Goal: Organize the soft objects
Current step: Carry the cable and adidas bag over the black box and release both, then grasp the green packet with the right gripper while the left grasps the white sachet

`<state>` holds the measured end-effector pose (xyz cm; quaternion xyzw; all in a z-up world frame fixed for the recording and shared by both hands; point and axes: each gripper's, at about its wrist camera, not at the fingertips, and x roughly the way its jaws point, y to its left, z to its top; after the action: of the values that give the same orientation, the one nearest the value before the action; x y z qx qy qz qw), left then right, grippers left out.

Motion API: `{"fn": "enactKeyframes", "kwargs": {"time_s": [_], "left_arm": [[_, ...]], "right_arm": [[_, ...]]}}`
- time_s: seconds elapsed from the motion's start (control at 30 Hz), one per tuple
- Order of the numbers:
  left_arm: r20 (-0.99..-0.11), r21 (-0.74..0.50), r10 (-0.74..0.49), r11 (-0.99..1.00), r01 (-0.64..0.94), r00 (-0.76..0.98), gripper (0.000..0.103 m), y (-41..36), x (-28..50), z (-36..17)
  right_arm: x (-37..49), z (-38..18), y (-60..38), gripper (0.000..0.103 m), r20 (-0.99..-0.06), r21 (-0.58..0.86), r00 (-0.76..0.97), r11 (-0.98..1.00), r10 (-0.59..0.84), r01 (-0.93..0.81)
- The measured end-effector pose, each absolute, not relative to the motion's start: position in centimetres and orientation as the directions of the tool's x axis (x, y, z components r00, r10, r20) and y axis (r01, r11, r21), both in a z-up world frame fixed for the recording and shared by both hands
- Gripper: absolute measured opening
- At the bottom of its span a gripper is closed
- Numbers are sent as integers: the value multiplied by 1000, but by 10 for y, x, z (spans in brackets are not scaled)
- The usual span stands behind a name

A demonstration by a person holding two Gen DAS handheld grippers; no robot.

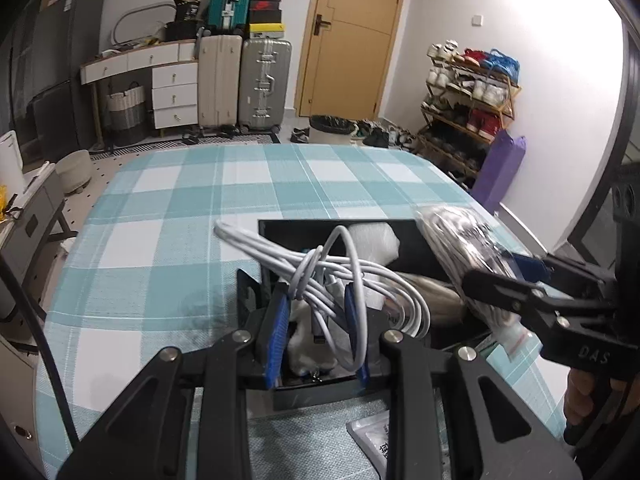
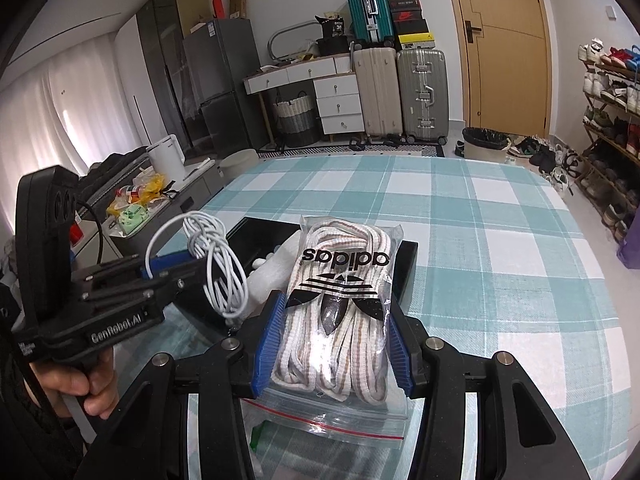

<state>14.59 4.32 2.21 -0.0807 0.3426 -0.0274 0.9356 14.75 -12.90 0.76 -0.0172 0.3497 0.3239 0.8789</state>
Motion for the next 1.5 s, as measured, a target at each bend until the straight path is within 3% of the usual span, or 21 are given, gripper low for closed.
{"fn": "enactKeyframes", "kwargs": {"time_s": [0.3,0.93,1.0,1.07,1.13,1.27,1.33,1.4,1.47,1.5], "left_arm": [[-673,-123,-137,990,73,727,25,23,147,18],[-691,-172,-165,983,62,704,27,22,137,19],[-692,-144,-142,988,57,708,33,20,136,21],[-682,-152,-153,986,66,715,51,20,132,23],[-671,-172,-175,982,78,720,56,22,129,25],[-672,-177,-170,982,67,720,59,24,122,27],[-668,-182,-174,981,67,724,61,25,118,28],[-653,-183,-181,980,79,735,69,23,112,30],[-630,-174,-180,981,88,756,89,20,103,35],[-620,-159,-162,984,80,768,93,18,99,38]], "right_arm": [[159,-2,-113,48,-646,164,536,784,544,-598],[167,-10,-105,50,-666,144,510,765,545,-628],[165,-7,-107,51,-652,135,519,759,552,-637],[159,1,-113,62,-619,127,543,755,567,-643],[153,7,-121,84,-600,113,565,759,567,-642],[145,12,-135,90,-606,80,585,772,540,-630],[140,13,-143,99,-606,72,594,780,530,-622],[134,13,-150,101,-602,71,596,780,531,-622],[130,13,-154,102,-603,63,602,783,523,-618],[127,12,-156,102,-602,60,606,786,520,-615]]}}
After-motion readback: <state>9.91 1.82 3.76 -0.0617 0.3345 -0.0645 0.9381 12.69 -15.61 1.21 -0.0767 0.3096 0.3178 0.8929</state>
